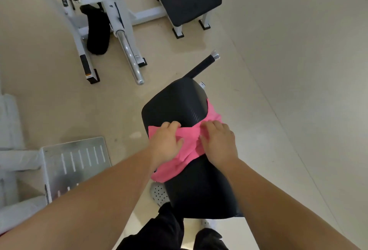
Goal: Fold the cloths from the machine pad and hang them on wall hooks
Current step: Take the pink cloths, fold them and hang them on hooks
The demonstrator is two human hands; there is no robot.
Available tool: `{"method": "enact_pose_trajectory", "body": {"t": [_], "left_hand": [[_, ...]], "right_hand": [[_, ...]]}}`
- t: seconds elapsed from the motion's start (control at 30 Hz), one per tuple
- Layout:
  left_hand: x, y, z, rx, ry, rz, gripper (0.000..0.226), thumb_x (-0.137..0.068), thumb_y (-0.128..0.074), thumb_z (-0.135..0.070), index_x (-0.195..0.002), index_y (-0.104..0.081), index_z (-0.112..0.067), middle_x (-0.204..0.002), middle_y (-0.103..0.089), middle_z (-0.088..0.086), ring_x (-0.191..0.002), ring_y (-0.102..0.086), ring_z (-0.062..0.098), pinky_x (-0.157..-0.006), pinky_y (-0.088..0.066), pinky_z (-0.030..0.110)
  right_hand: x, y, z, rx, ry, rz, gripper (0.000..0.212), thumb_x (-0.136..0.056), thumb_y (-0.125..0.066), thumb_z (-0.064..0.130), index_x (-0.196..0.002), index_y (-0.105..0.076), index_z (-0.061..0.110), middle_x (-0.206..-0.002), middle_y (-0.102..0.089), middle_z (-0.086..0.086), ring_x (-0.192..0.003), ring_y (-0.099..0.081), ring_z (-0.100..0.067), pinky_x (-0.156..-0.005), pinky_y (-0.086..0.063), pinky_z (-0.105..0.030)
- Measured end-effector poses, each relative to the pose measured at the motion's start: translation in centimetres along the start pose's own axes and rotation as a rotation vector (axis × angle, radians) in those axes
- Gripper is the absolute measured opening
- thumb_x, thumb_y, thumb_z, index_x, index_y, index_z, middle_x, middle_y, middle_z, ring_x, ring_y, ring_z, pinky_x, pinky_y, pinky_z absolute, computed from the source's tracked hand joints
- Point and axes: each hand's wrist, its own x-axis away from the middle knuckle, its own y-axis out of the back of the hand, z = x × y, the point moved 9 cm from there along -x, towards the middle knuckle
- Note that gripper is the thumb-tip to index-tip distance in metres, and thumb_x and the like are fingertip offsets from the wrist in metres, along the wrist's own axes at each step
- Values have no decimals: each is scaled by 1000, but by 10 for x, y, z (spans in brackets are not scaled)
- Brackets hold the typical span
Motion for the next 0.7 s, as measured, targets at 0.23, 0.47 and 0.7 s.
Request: {"method": "enact_pose_trajectory", "body": {"t": [0.23, 0.47, 0.7], "left_hand": [[-6, 5, -4, 56, -45, -59, 38, -96, -64, -27, -133, -53, -27, -131, -49, 3, -109, -57, 24, -92, -49, 37], [20, 13, -25, 112, -208, -32, 21, -98, -61, -33, -112, -73, -24, -139, -53, -1, -126, -49, 23, -108, -41, 44], [79, 57, -39, 168, -172, -99, 25, -98, -59, -23, -75, -51, -25, -73, -52, -7, -69, -49, 15, -64, -39, 34]], "right_hand": [[-8, 3, 6, 6, -2, -27, 22, -92, -54, 23, -105, -72, 25, -104, -71, 1, -97, -56, -28, -85, -40, -40], [17, 27, 32, -82, 106, 3, 14, -95, -50, 23, -81, -52, 22, -85, -61, 0, -82, -53, -26, -73, -41, -37], [59, 71, 55, -105, 226, -48, 26, -92, -42, 37, -92, -65, 25, -84, -68, 4, -81, -53, -25, -74, -39, -37]]}}
